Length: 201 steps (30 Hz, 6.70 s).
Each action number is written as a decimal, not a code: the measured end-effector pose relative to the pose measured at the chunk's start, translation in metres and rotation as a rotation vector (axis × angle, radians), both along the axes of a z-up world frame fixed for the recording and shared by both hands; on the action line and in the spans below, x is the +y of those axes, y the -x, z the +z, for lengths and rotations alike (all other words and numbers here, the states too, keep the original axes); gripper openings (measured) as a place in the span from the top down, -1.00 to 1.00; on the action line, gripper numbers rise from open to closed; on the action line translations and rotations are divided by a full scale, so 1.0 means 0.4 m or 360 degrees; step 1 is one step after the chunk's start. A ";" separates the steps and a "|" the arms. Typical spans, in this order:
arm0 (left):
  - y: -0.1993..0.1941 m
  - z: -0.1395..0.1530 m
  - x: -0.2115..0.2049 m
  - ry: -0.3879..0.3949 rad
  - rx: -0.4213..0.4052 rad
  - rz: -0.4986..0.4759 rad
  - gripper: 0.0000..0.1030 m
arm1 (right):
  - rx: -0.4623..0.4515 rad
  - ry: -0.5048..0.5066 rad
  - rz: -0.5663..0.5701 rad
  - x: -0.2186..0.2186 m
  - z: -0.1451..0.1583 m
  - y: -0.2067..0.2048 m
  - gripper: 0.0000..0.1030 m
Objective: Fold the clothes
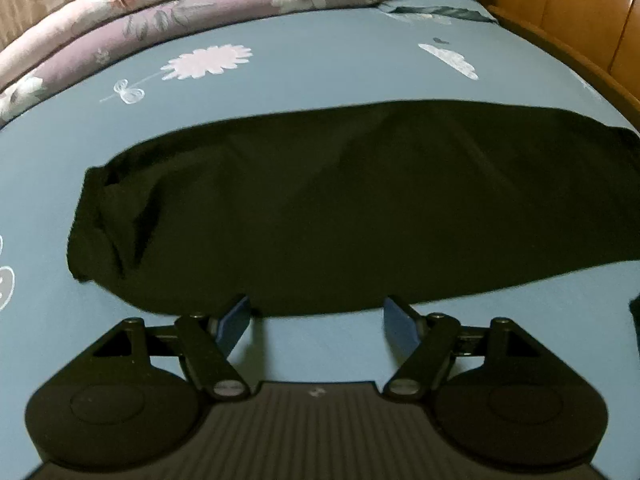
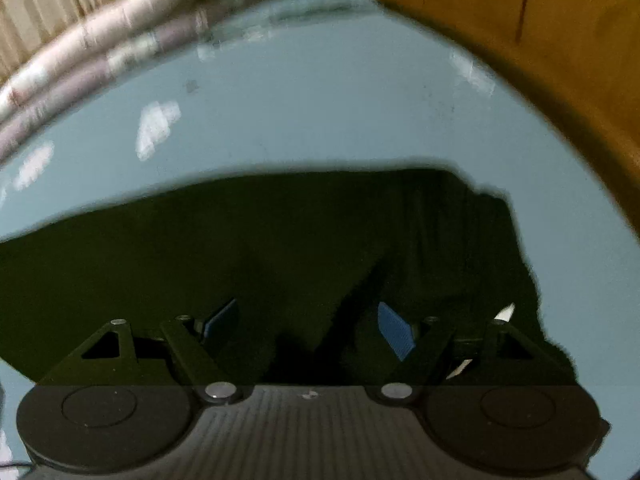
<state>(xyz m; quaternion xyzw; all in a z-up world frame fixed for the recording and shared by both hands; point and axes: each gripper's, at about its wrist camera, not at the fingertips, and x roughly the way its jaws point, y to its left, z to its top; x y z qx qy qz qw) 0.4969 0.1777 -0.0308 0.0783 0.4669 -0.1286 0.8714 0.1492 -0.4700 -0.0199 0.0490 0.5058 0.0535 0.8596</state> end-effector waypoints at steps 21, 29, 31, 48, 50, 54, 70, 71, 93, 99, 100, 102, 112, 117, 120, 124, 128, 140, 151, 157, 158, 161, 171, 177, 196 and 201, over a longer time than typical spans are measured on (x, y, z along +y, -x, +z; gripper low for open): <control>-0.055 0.007 -0.082 0.0012 -0.0031 -0.0141 -0.46 | 0.0021 0.0086 0.0294 0.108 -0.011 -0.089 -0.67; -0.113 -0.066 -0.032 -0.0012 0.0061 0.0016 -0.53 | 0.0112 0.0198 0.0236 0.122 -0.102 -0.151 -0.82; -0.115 -0.071 0.001 0.0058 0.0066 0.0057 -0.53 | 0.0109 0.0189 0.0226 0.123 -0.108 -0.154 -0.90; 0.083 0.028 -0.038 0.0189 -0.0054 -0.0007 -0.53 | -0.0086 -0.0005 0.0217 0.117 0.060 -0.021 -1.00; 0.126 0.033 -0.061 0.0186 -0.0057 -0.0059 -0.53 | -0.0129 -0.0013 0.0217 0.115 0.091 0.027 -1.00; 0.188 0.037 -0.108 0.0222 -0.0080 -0.0181 -0.52 | -0.0228 -0.0029 0.0202 0.107 0.140 0.130 -1.00; 0.325 0.056 -0.281 0.0368 -0.0083 -0.0610 -0.48 | -0.0274 -0.0206 0.0272 0.107 0.135 0.505 -0.30; 0.331 0.054 -0.291 0.0364 -0.0082 -0.0638 -0.46 | -0.0264 -0.0196 0.0305 0.121 0.129 0.523 -0.29; 0.414 0.009 -0.480 0.0236 0.0080 -0.0759 -0.46 | -0.0336 0.0023 0.0777 0.239 0.058 0.639 -0.27; 0.446 0.016 -0.508 0.0257 0.0101 -0.0539 -0.46 | -0.0340 0.0033 0.0981 0.201 0.025 0.633 -0.27; 0.454 0.017 -0.511 0.0253 0.0102 -0.0499 -0.46 | -0.0336 0.0023 0.1010 0.192 0.021 0.634 -0.27; 0.470 0.016 -0.517 0.0263 0.0112 -0.0434 -0.46 | -0.0330 0.0008 0.1047 0.165 0.013 0.636 -0.27; 0.514 0.023 -0.586 0.0212 0.0078 -0.0310 -0.46 | -0.0307 -0.0107 0.0988 -0.017 0.012 0.631 -0.27; 0.513 0.045 -0.601 0.0174 0.0032 -0.0289 -0.46 | -0.0207 -0.0083 0.0909 -0.070 -0.003 0.629 -0.27; 0.517 0.058 -0.601 0.0169 -0.0020 -0.0328 -0.46 | -0.0135 -0.0120 0.0824 -0.108 -0.017 0.628 -0.27; 0.502 0.081 -0.606 0.0141 -0.0132 -0.0441 -0.46 | -0.0120 -0.0185 0.0678 -0.149 -0.020 0.626 -0.27; 0.471 0.078 -0.629 0.0166 -0.0140 -0.0602 -0.46 | -0.0131 -0.0264 0.0526 -0.170 -0.018 0.619 -0.27; 0.397 0.013 -0.624 0.0392 0.0075 -0.0863 -0.38 | -0.0173 -0.0219 0.0238 -0.135 0.012 0.672 -0.27; 0.383 0.004 -0.594 0.0480 0.0081 -0.0965 -0.04 | -0.0195 -0.0508 0.0399 0.040 0.012 0.655 -0.27; 0.363 -0.013 -0.595 0.0502 0.0121 -0.1008 0.36 | -0.0155 -0.0508 0.0475 0.163 -0.029 0.578 0.69; 0.365 -0.010 -0.591 0.0489 0.0112 -0.1008 0.54 | -0.0136 -0.0455 0.0474 0.179 -0.034 0.569 0.80; 0.373 0.010 -0.569 0.0479 0.0079 -0.0999 0.76 | -0.0140 -0.0424 0.0474 0.192 -0.021 0.570 0.80; 0.415 0.143 -0.443 0.0506 -0.0119 -0.0992 0.85 | -0.0263 -0.0600 0.0766 0.243 0.156 0.609 0.83; 0.417 0.168 -0.369 0.0466 -0.0142 -0.0880 0.85 | -0.0283 -0.0740 0.0966 0.312 0.211 0.597 0.85; 0.418 0.136 -0.301 0.0438 -0.0103 -0.0748 0.37 | -0.0166 -0.0464 0.0787 0.295 0.151 0.575 0.75; 0.449 0.141 -0.411 0.0429 -0.0088 -0.0975 0.16 | -0.0138 -0.0064 0.0579 0.219 0.094 0.598 0.66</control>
